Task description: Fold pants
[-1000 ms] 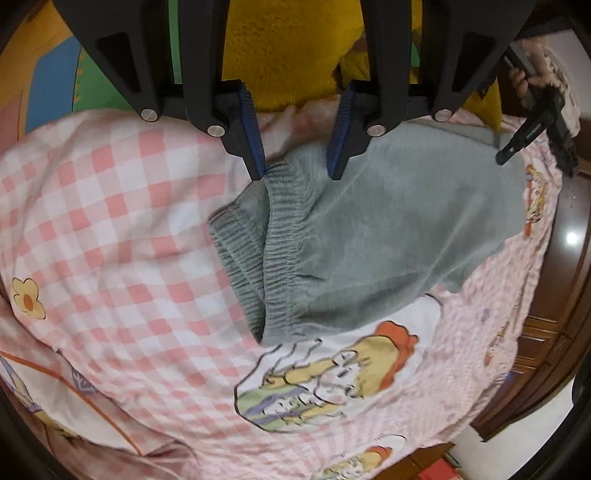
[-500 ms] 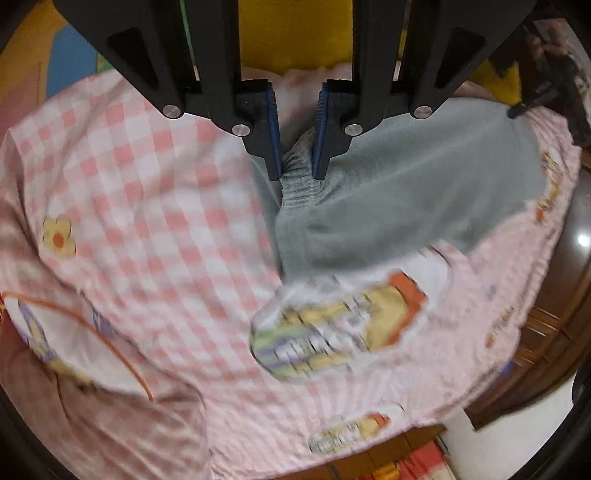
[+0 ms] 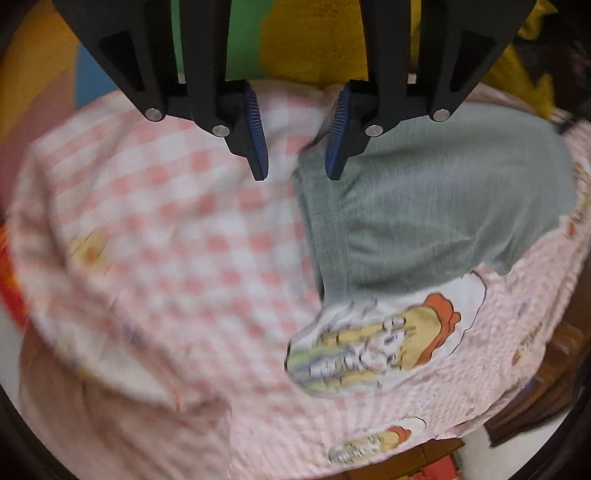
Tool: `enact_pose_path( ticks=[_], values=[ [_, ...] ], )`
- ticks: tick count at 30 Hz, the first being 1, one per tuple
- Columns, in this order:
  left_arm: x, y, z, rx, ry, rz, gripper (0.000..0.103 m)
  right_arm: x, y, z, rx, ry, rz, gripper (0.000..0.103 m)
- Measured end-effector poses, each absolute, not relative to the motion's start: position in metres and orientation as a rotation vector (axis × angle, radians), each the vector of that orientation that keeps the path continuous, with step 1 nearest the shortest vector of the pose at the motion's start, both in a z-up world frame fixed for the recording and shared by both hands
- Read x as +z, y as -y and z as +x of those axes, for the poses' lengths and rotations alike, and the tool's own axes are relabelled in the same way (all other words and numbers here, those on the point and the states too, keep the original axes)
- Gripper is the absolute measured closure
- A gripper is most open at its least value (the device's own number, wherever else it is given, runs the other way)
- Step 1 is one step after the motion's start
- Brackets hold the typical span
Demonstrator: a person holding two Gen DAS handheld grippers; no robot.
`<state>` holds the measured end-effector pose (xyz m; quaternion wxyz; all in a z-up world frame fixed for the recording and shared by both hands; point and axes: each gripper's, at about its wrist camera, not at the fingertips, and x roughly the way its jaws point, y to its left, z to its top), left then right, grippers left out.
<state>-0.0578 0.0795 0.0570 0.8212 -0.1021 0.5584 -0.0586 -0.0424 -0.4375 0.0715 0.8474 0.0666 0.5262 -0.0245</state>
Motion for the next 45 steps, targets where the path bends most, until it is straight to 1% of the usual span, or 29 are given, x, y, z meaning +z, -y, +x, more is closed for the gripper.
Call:
enact_pose_path(
  ticks=[3, 7, 12, 16, 18, 22, 23, 24, 25, 26, 29, 33, 35, 40, 42, 45],
  values=[
    [0.067, -0.105, -0.059, -0.053, -1.144, -0.222, 0.070, 0.094, 0.416, -0.040, -0.056, -1.050, 0.041, 0.070],
    [0.067, -0.136, -0.053, 0.034, -1.109, -0.272, 0.069, 0.099, 0.370, -0.029, 0.095, -1.054, 0.045, 0.070],
    [0.059, -0.178, -0.033, 0.123, -1.035, -0.362, 0.069, 0.077, 0.307, -0.017, 0.224, -1.087, 0.013, 0.070],
    [0.060, -0.189, -0.018, 0.077, -0.981, -0.440, 0.068, 0.055, 0.265, -0.012, 0.302, -1.118, 0.051, 0.070],
    [0.059, -0.189, -0.007, 0.051, -0.956, -0.476, 0.057, 0.045, 0.252, -0.011, 0.306, -1.129, 0.063, 0.070],
    [0.049, -0.179, 0.015, 0.086, -0.971, -0.442, 0.057, 0.029, 0.244, -0.009, 0.268, -1.148, 0.085, 0.070],
    [0.046, -0.177, 0.019, 0.092, -0.978, -0.440, 0.059, 0.029, 0.246, -0.010, 0.268, -1.145, 0.097, 0.070],
    [0.045, -0.175, 0.022, 0.095, -0.979, -0.438, 0.077, 0.030, 0.248, -0.011, 0.271, -1.145, 0.114, 0.070],
    [0.046, -0.173, 0.023, 0.099, -0.979, -0.433, 0.090, 0.030, 0.251, -0.011, 0.274, -1.149, 0.132, 0.070],
    [0.049, -0.169, 0.022, 0.086, -0.971, -0.423, 0.093, 0.030, 0.255, -0.011, 0.277, -1.153, 0.154, 0.070],
    [0.068, -0.153, 0.018, 0.036, -0.929, -0.370, 0.093, 0.029, 0.264, -0.012, 0.283, -1.156, 0.206, 0.070],
    [0.090, -0.118, 0.018, -0.127, -0.922, -0.356, 0.093, 0.026, 0.269, -0.013, 0.293, -1.151, 0.238, 0.070],
    [0.093, -0.096, 0.019, -0.200, -0.932, -0.337, 0.093, 0.025, 0.268, -0.013, 0.291, -1.150, 0.236, 0.070],
    [0.074, -0.045, 0.025, -0.334, -1.014, -0.297, 0.088, 0.024, 0.269, -0.013, 0.292, -1.149, 0.237, 0.070],
    [0.068, -0.033, 0.022, -0.369, -1.045, -0.306, 0.076, 0.021, 0.271, -0.013, 0.296, -1.151, 0.249, 0.070],
    [0.071, -0.028, 0.014, -0.387, -1.034, -0.277, 0.070, 0.017, 0.274, -0.013, 0.300, -1.149, 0.275, 0.069]
  ],
)
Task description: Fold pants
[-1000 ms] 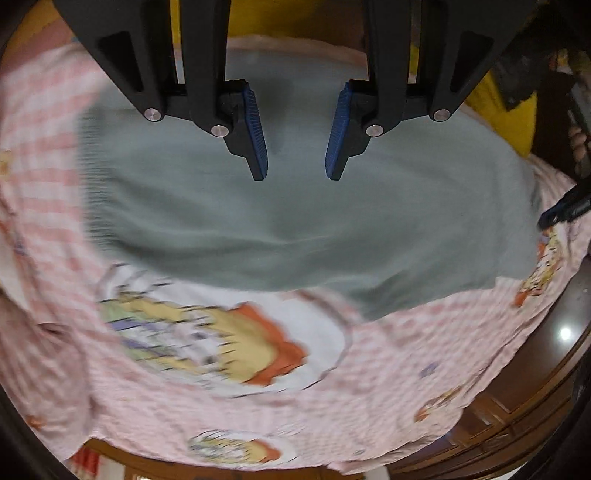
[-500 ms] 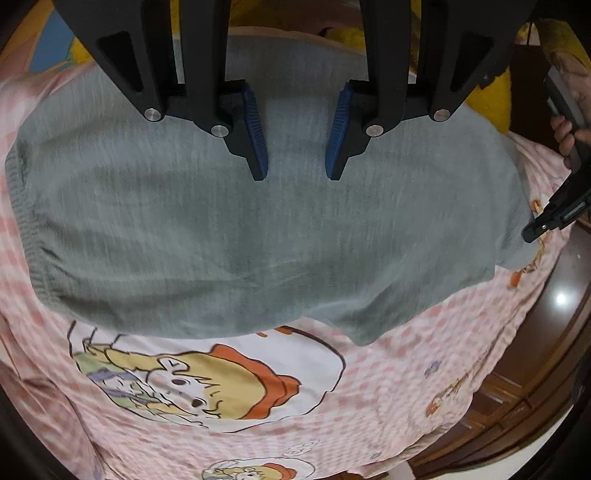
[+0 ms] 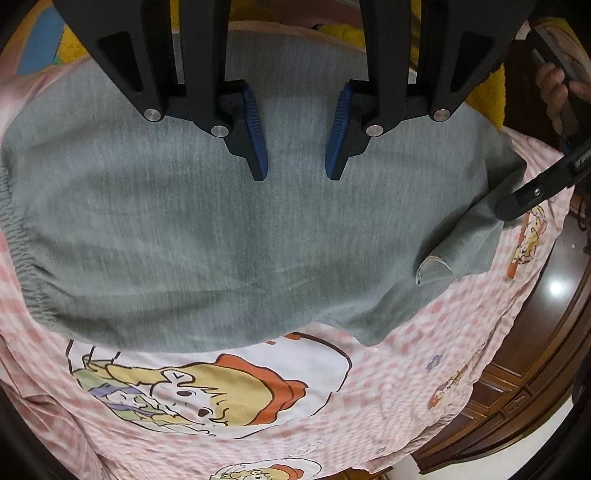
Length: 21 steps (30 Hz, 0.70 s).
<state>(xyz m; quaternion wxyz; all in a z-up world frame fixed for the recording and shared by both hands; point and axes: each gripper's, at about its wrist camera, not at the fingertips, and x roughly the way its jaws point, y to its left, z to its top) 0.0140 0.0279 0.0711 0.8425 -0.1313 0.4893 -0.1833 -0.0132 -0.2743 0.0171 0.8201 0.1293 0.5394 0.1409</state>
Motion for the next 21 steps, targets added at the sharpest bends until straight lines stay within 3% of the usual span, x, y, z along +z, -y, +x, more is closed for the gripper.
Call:
enact_pose_path(
  ticks=[6, 15, 21],
  values=[
    [0.089, -0.035, 0.016, -0.309, -0.957, -0.190, 0.061, 0.014, 0.275, -0.015, 0.308, -1.141, 0.298, 0.064],
    [0.053, -0.023, 0.062, -0.302, -1.060, -0.118, 0.060, 0.017, 0.258, -0.016, 0.315, -1.134, 0.226, 0.043],
    [0.034, -0.014, 0.065, -0.240, -1.076, -0.080, 0.060, 0.017, 0.252, -0.019, 0.322, -1.119, 0.185, 0.037]
  ],
)
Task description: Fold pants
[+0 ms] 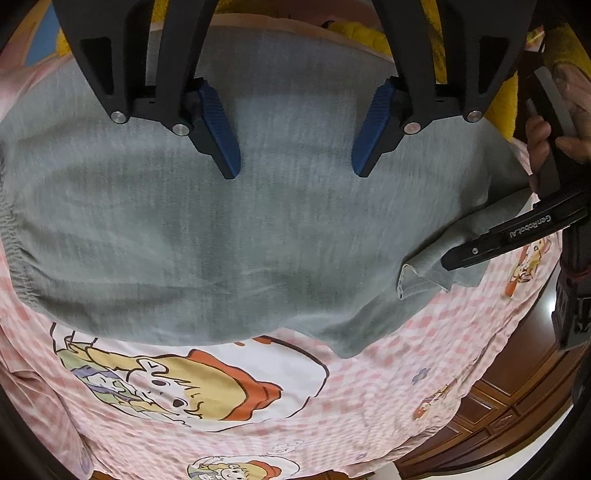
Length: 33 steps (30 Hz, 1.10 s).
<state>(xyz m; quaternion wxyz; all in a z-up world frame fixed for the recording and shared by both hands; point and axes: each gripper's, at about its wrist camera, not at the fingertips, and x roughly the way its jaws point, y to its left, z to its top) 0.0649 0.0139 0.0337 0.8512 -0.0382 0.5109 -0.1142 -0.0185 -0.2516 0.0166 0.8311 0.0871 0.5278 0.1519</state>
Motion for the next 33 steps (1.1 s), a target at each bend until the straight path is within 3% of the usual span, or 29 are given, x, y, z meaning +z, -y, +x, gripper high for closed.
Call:
enact_pose_path(
  ticks=[1, 3, 14, 19, 21, 23, 28, 30, 33],
  values=[
    [0.034, -0.013, 0.064, -0.234, -1.072, -0.073, 0.062, 0.016, 0.251, -0.018, 0.324, -1.118, 0.185, 0.036],
    [0.036, -0.010, 0.060, -0.260, -1.058, -0.064, 0.103, 0.016, 0.251, -0.018, 0.328, -1.116, 0.189, 0.036],
    [0.092, -0.073, 0.034, -0.160, -0.918, -0.187, 0.103, 0.016, 0.250, -0.021, 0.335, -1.104, 0.186, 0.032],
    [0.085, -0.061, 0.050, -0.240, -0.979, -0.110, 0.098, 0.018, 0.244, -0.023, 0.310, -1.109, 0.141, 0.032],
    [0.077, -0.052, 0.058, -0.287, -1.011, -0.112, 0.080, 0.019, 0.243, -0.023, 0.303, -1.117, 0.136, 0.032],
    [0.066, -0.040, 0.067, -0.320, -1.041, -0.104, 0.071, 0.019, 0.243, -0.024, 0.303, -1.120, 0.135, 0.032],
    [0.040, -0.020, 0.084, -0.313, -1.107, -0.023, 0.066, 0.018, 0.244, -0.025, 0.308, -1.114, 0.142, 0.032],
    [0.035, -0.014, 0.085, -0.331, -1.104, 0.003, 0.058, 0.017, 0.244, -0.025, 0.307, -1.113, 0.139, 0.032],
    [0.033, -0.002, 0.082, -0.348, -1.079, 0.073, 0.055, 0.017, 0.242, -0.025, 0.313, -1.107, 0.129, 0.029]
  ],
)
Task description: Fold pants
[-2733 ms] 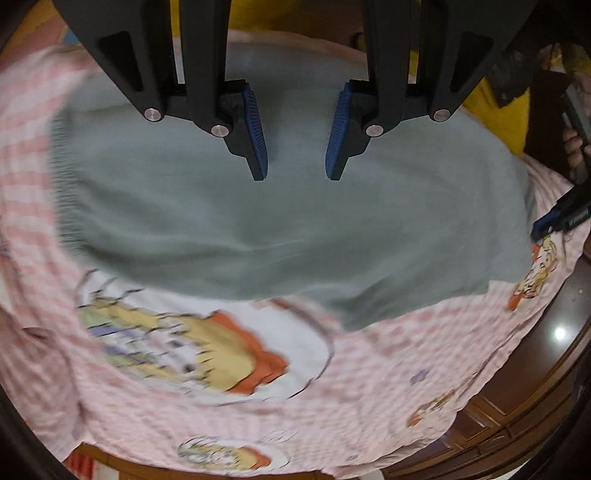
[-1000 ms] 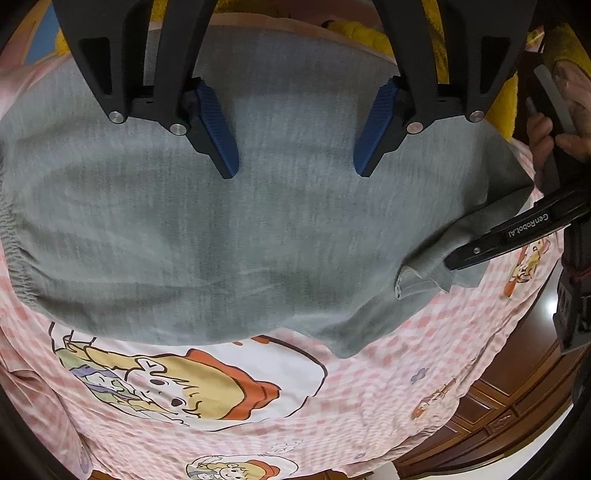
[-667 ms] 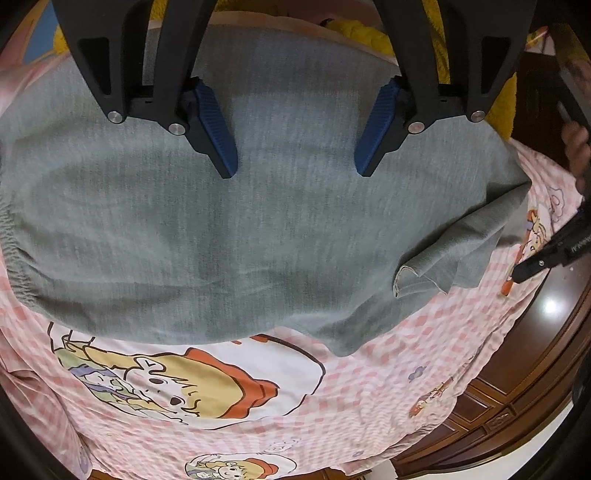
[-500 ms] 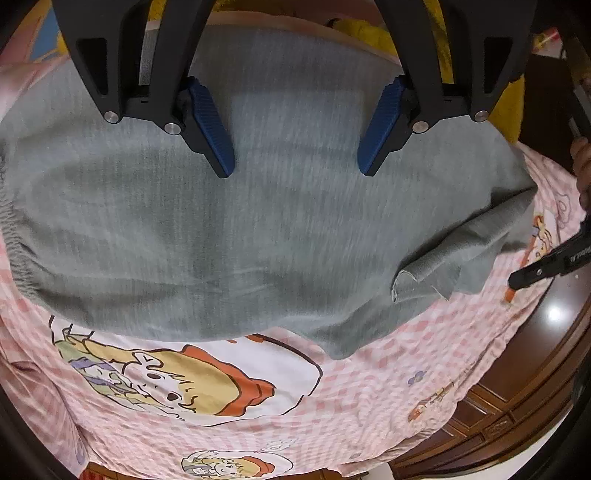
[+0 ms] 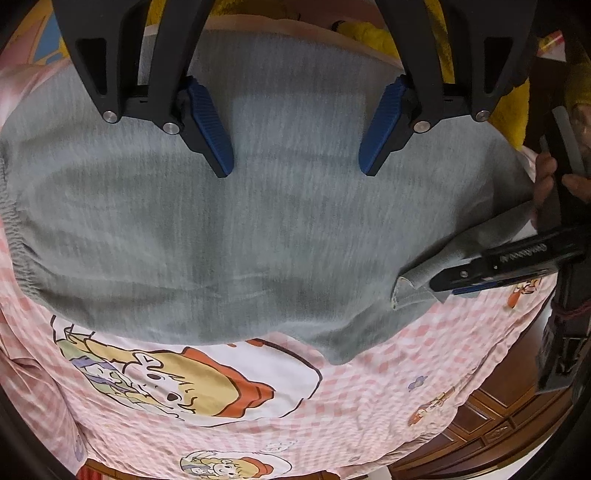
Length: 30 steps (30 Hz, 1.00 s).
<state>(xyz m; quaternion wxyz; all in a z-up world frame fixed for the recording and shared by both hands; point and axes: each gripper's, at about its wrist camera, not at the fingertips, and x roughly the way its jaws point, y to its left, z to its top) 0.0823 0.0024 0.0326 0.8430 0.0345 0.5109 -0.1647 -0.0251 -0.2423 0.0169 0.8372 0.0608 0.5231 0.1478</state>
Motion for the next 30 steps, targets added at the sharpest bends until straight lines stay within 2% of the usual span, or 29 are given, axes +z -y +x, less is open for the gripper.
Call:
enact_pose_path(
  ticks=[2, 5, 7, 14, 21, 25, 30],
  values=[
    [0.030, 0.005, 0.082, -0.337, -1.067, 0.124, 0.058, 0.017, 0.241, -0.026, 0.314, -1.104, 0.121, 0.028],
    [0.029, 0.011, 0.081, -0.341, -1.053, 0.135, 0.089, 0.017, 0.242, -0.026, 0.320, -1.102, 0.119, 0.028],
    [0.031, 0.010, 0.079, -0.334, -1.047, 0.122, 0.092, 0.017, 0.243, -0.025, 0.324, -1.101, 0.126, 0.028],
    [0.074, -0.028, 0.056, -0.288, -0.953, -0.049, 0.094, 0.017, 0.245, -0.025, 0.336, -1.095, 0.134, 0.028],
    [0.125, -0.110, 0.025, -0.081, -0.827, -0.202, 0.095, 0.017, 0.242, -0.026, 0.326, -1.092, 0.116, 0.028],
    [0.131, -0.154, 0.006, 0.043, -0.826, -0.248, 0.095, 0.018, 0.240, -0.025, 0.316, -1.093, 0.104, 0.028],
    [0.113, -0.204, -0.018, 0.190, -0.886, -0.300, 0.097, 0.017, 0.235, -0.025, 0.305, -1.097, 0.082, 0.024]
  ],
)
